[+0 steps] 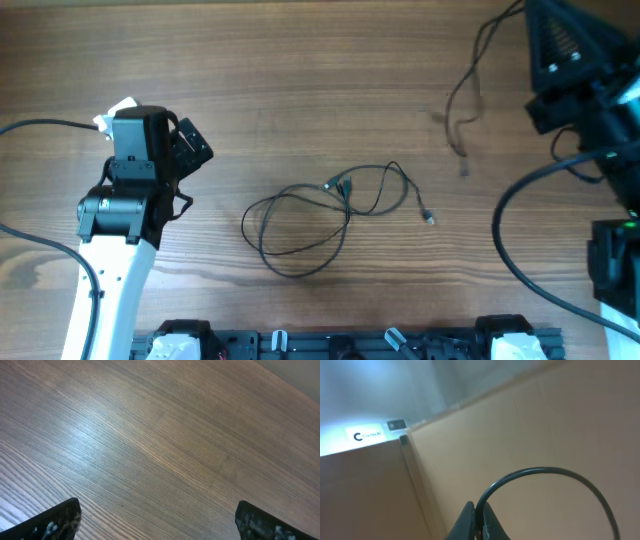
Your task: Untangle cables
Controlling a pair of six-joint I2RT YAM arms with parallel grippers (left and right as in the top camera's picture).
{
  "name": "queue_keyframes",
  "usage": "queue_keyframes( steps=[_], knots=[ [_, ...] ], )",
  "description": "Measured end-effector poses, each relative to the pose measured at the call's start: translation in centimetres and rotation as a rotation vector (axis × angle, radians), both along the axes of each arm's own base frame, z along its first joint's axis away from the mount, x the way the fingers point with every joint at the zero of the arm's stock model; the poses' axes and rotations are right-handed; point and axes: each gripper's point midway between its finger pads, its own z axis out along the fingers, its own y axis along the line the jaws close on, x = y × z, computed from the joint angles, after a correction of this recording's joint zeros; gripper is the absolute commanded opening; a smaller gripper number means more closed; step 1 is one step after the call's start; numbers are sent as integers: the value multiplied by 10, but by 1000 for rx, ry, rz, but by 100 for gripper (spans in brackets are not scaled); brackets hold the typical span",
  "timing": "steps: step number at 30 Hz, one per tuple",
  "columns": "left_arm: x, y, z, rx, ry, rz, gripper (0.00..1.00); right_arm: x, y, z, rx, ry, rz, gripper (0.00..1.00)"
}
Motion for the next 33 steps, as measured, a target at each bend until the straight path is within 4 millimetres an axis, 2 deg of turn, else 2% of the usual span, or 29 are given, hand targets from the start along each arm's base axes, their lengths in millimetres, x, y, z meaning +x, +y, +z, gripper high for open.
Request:
queue_keyframes(
  steps=[5, 7, 9, 11, 15, 19, 22, 27, 30, 32, 33],
  knots=[
    [0, 0, 0, 0, 0, 0, 100, -5, -8, 32, -19, -92, -68, 4],
    [0, 0, 0, 0, 0, 0, 100, -3, -18, 39, -26, -118, -142, 4],
    [0, 0, 0, 0, 0, 0, 100, 4, -30, 36, -31, -102, -225, 4],
    [0, 0, 0, 0, 0, 0, 100, 13, -46, 27, -37, -60, -319, 4],
    [0, 0, 0, 0, 0, 0, 100, 36, -91, -2, -61, 68, -542, 4],
    [0, 0, 0, 0, 0, 0, 100, 53, -148, -39, -81, 220, -759, 4],
    [0, 0, 0, 0, 0, 0, 100, 55, -192, -66, -83, 329, -897, 4],
    [0, 0, 0, 0, 0, 0, 100, 33, -260, -104, -46, 501, -1099, 4],
    [0, 0, 0, 0, 0, 0, 100, 3, -302, -128, 11, 616, -1236, 4],
    [0, 0, 0, 0, 0, 0, 100, -11, -317, -137, 55, 657, -1289, 4],
    [0, 0, 0, 0, 0, 0, 100, -26, -332, -145, 85, 694, -1346, 4]
  ],
)
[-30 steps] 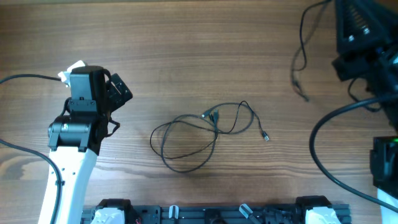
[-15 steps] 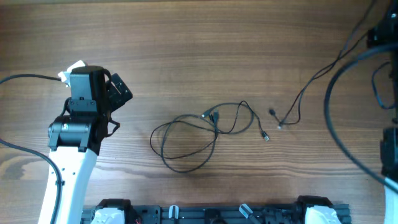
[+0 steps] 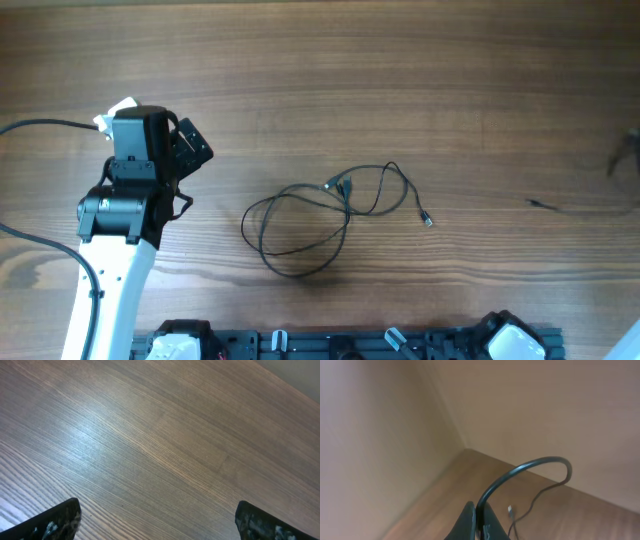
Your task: Untangle cables
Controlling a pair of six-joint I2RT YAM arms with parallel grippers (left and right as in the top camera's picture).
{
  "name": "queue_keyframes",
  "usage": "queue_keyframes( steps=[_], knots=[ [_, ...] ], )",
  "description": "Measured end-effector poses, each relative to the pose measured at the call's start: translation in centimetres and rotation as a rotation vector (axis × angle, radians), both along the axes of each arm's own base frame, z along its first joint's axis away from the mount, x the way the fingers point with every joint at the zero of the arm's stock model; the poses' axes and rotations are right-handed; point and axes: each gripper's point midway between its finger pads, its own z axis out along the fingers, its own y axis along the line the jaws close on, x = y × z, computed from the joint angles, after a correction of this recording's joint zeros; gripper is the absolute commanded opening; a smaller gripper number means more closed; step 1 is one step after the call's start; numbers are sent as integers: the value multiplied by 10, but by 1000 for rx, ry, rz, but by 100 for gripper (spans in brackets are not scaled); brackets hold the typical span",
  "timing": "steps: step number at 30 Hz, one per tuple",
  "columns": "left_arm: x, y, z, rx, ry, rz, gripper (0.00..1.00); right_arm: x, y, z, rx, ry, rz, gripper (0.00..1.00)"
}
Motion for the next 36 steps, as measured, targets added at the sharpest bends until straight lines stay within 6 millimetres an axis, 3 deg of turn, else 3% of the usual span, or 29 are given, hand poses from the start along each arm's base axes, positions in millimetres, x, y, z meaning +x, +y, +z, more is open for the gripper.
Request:
queue_keyframes(
  steps=[6, 13, 14, 15, 17, 19, 25, 30, 34, 36],
  knots=[
    [0, 0, 0, 0, 0, 0, 100, -42, -41, -47, 144, 120, -178, 4],
    [0, 0, 0, 0, 0, 0, 100, -55, -82, -101, 284, 227, -276, 4],
    [0, 0, 0, 0, 0, 0, 100, -53, -85, -107, 298, 236, -275, 13],
    [0, 0, 0, 0, 0, 0, 100, -51, -89, -115, 317, 248, -271, 36],
    [0, 0, 0, 0, 0, 0, 100, -44, -93, -132, 366, 271, -259, 70],
    [0, 0, 0, 0, 0, 0, 100, -39, -94, -149, 413, 299, -242, 98],
    [0, 0, 0, 0, 0, 0, 100, -29, -88, -182, 527, 347, -187, 100],
    [0, 0, 0, 0, 0, 0, 100, -17, -78, -184, 545, 344, -80, 100],
    [0, 0, 0, 0, 0, 0, 100, -1, -57, -184, 566, 337, 93, 100],
    [0, 0, 0, 0, 0, 0, 100, 9, -36, -183, 584, 331, 237, 100]
  ],
)
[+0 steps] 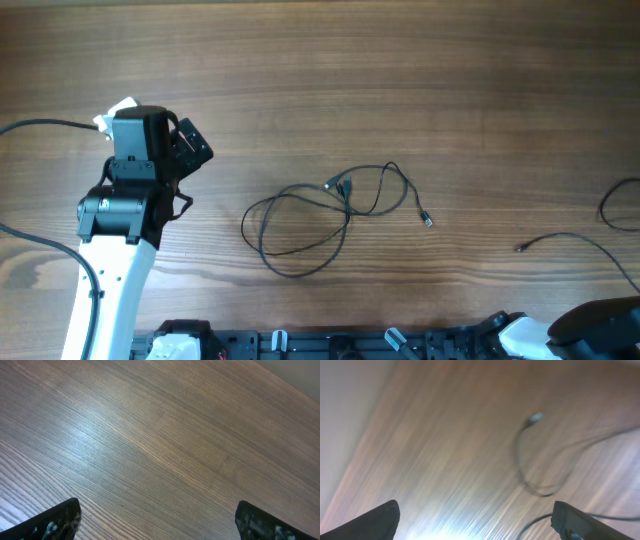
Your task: Untangle cables
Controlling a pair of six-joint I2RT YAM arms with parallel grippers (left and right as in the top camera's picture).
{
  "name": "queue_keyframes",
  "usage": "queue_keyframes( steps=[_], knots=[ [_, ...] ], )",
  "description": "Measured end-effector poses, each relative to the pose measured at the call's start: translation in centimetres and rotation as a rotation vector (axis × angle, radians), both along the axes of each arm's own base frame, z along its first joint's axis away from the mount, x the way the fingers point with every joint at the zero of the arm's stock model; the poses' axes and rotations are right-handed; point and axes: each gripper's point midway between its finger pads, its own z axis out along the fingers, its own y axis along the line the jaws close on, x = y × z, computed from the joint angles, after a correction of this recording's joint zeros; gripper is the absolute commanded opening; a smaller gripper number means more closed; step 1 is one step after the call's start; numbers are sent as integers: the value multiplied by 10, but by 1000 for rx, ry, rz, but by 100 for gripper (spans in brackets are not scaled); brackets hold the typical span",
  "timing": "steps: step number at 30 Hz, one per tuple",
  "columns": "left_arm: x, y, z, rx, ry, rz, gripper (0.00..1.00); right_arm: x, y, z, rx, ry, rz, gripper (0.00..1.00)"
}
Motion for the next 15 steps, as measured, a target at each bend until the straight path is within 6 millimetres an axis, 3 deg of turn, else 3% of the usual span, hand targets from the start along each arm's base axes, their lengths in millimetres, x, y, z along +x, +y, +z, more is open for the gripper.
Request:
queue_keyframes(
  steps=[5, 9, 15],
  knots=[
    [0, 0, 0, 0, 0, 0, 100, 30, 60, 5, 67, -84, 306, 100],
    [0, 0, 0, 0, 0, 0, 100, 56, 119, 6, 102, -105, 530, 100],
    [0, 0, 0, 0, 0, 0, 100, 75, 211, -11, 174, -74, 800, 100]
  ],
)
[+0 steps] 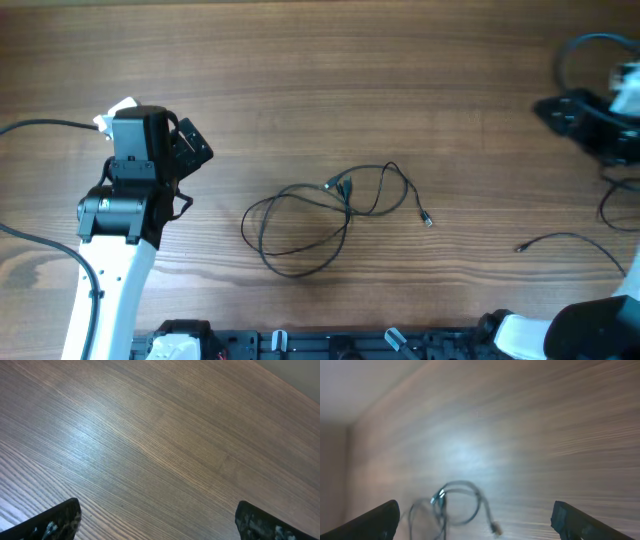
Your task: Untangle cables
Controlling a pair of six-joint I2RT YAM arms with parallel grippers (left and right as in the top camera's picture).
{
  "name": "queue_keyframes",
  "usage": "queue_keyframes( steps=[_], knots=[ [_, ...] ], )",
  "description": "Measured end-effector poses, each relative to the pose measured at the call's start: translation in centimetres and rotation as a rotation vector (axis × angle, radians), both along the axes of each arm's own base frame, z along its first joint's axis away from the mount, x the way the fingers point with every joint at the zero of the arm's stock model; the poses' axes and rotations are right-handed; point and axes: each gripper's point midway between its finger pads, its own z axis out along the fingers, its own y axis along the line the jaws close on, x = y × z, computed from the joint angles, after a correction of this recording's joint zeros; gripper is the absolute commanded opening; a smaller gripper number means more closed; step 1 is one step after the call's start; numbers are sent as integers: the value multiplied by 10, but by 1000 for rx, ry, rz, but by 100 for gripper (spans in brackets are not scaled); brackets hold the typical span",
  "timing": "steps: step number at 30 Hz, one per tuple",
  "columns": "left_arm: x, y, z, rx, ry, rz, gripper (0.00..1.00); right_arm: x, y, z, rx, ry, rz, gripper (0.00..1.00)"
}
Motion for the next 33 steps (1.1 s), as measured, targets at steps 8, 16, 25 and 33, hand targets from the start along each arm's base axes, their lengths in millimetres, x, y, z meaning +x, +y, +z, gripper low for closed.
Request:
queue_keyframes(
  steps=[8, 16, 25, 33],
  knots=[
    [0, 0, 0, 0, 0, 0, 100, -8, 113, -35, 28, 60, 335, 100],
    [0, 0, 0, 0, 0, 0, 100, -51, 231, -88, 29, 57, 712, 100],
    [0, 0, 0, 0, 0, 0, 100, -120, 348, -98, 149, -122, 1098, 100],
    [0, 0, 0, 0, 0, 0, 100, -162, 398, -94, 123, -201, 1241, 100]
  ],
)
